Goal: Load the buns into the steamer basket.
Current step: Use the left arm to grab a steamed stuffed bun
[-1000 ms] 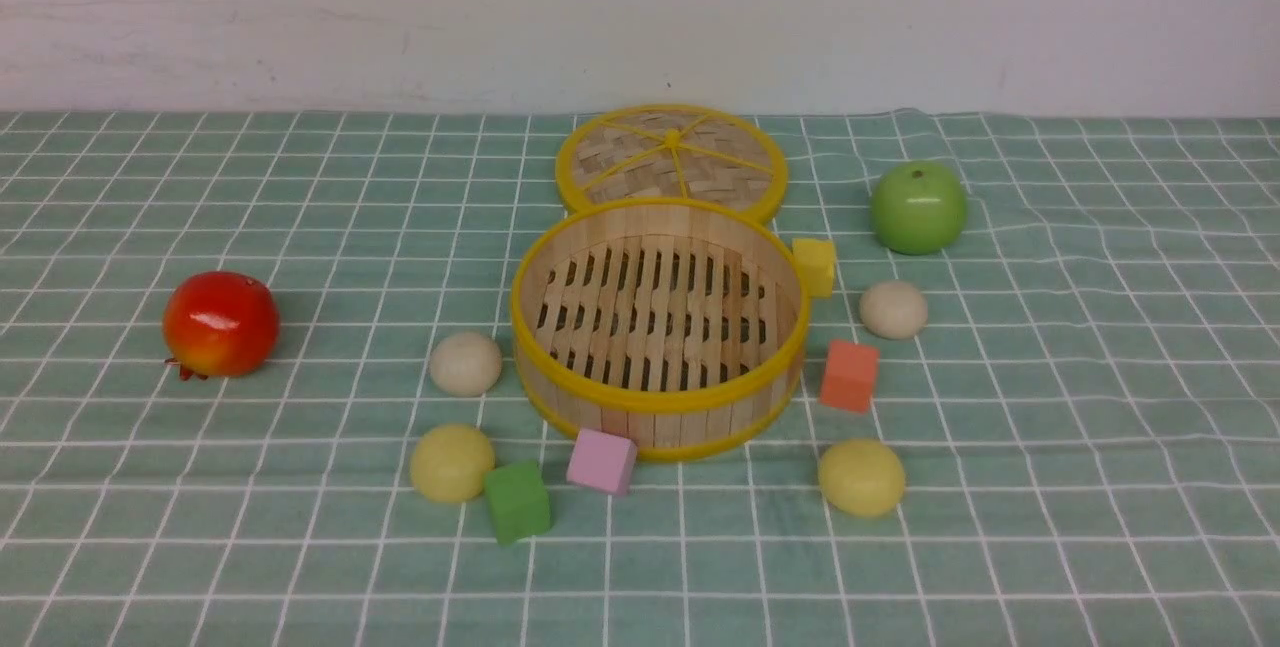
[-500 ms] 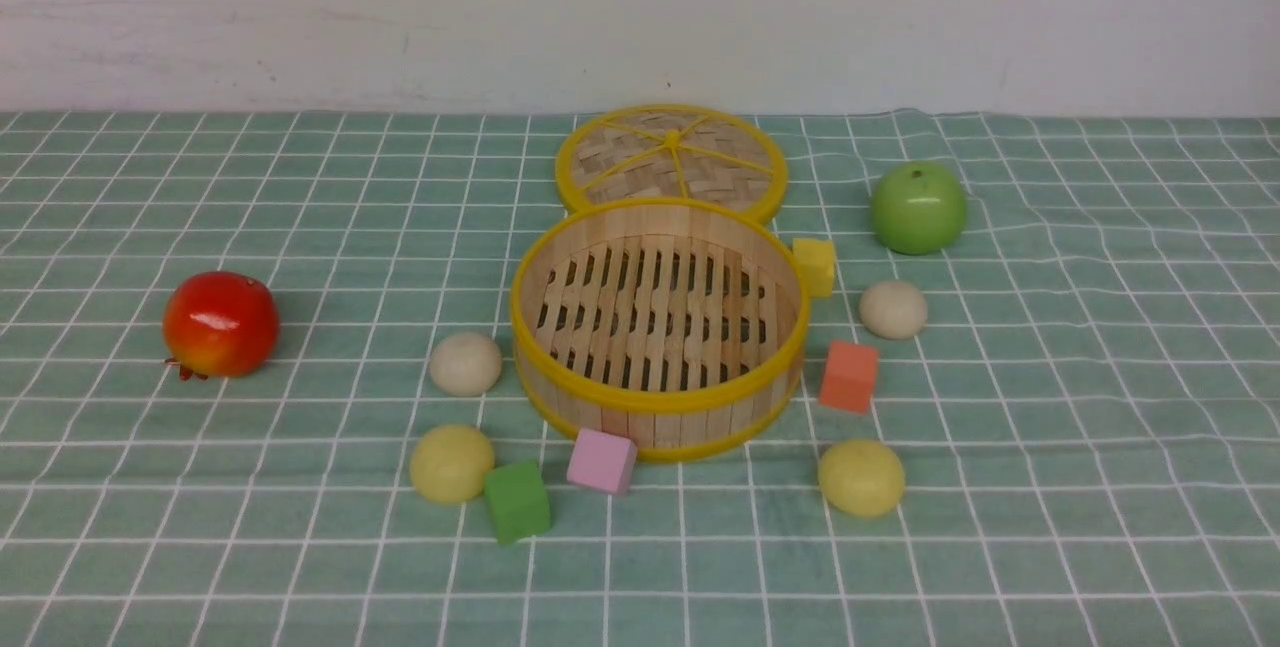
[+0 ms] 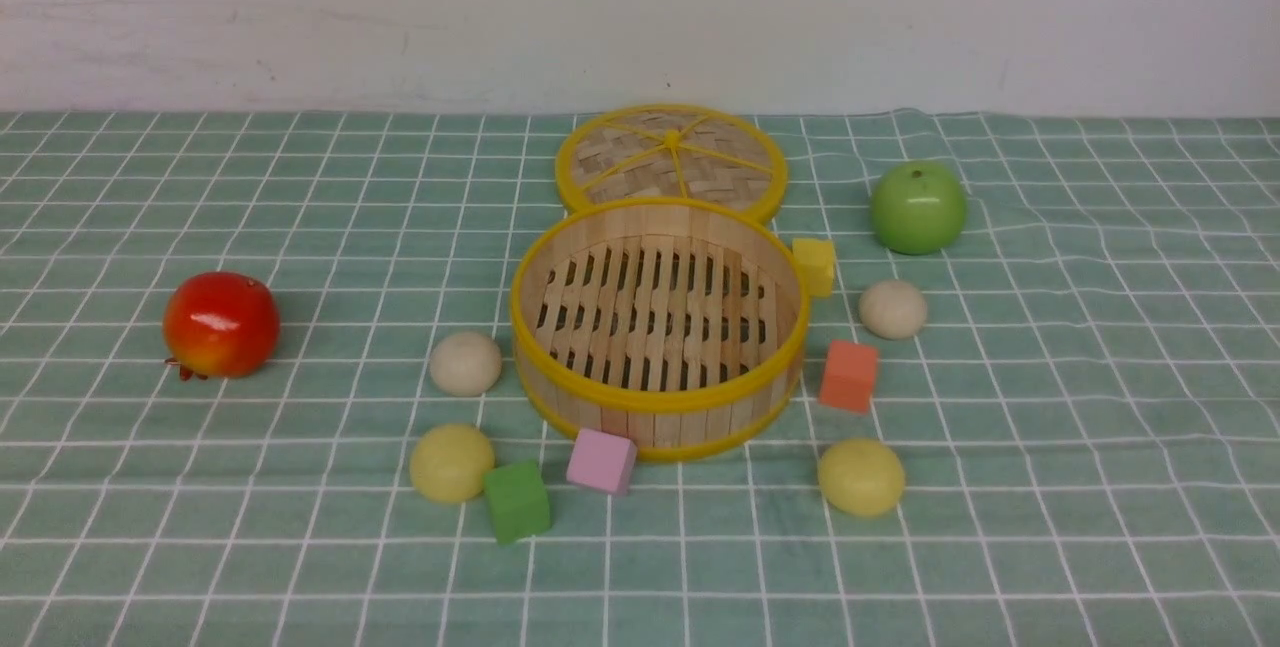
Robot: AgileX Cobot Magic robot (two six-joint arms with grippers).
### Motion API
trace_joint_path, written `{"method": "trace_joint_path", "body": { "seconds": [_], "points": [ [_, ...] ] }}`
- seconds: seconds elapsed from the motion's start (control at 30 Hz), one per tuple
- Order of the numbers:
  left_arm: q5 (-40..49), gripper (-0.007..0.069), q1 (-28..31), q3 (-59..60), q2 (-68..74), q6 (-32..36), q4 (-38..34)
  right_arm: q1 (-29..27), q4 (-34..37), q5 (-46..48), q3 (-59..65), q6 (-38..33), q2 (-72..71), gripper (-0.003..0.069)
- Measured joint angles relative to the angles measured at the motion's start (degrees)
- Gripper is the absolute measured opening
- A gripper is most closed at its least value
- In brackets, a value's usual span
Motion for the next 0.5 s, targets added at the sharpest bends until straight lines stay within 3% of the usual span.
{"method": "trace_joint_path", "body": {
  "seconds": [0.07, 0.13, 0.2, 0.27, 0.43, 0.5],
  "points": [
    [-1.6, 0.0238, 0.0, 0.0, 0.0, -2.1, -3.1, 0.0, 0.0, 0.0, 0.0, 0.0, 0.0, 0.024],
    [-5.9, 0.0238, 0.0, 0.0, 0.0, -8.3, -14.5, 0.0, 0.0, 0.0, 0.0, 0.0, 0.0, 0.024],
    [-7.4, 0.0238, 0.0, 0.0, 0.0, -10.6, -18.8, 0.0, 0.0, 0.0, 0.0, 0.0, 0.0, 0.024],
    [-11.0, 0.0238, 0.0, 0.0, 0.0, -14.8, -27.8, 0.0, 0.0, 0.0, 0.0, 0.0, 0.0, 0.024],
    [-17.0, 0.0236, 0.0, -0.1, 0.0, -15.3, -31.5, 0.0, 0.0, 0.0, 0.0, 0.0, 0.0, 0.024],
    [-14.6, 0.0211, 0.0, -1.9, 0.0, -14.2, -31.3, 0.0, 0.0, 0.0, 0.0, 0.0, 0.0, 0.024]
  ]
}}
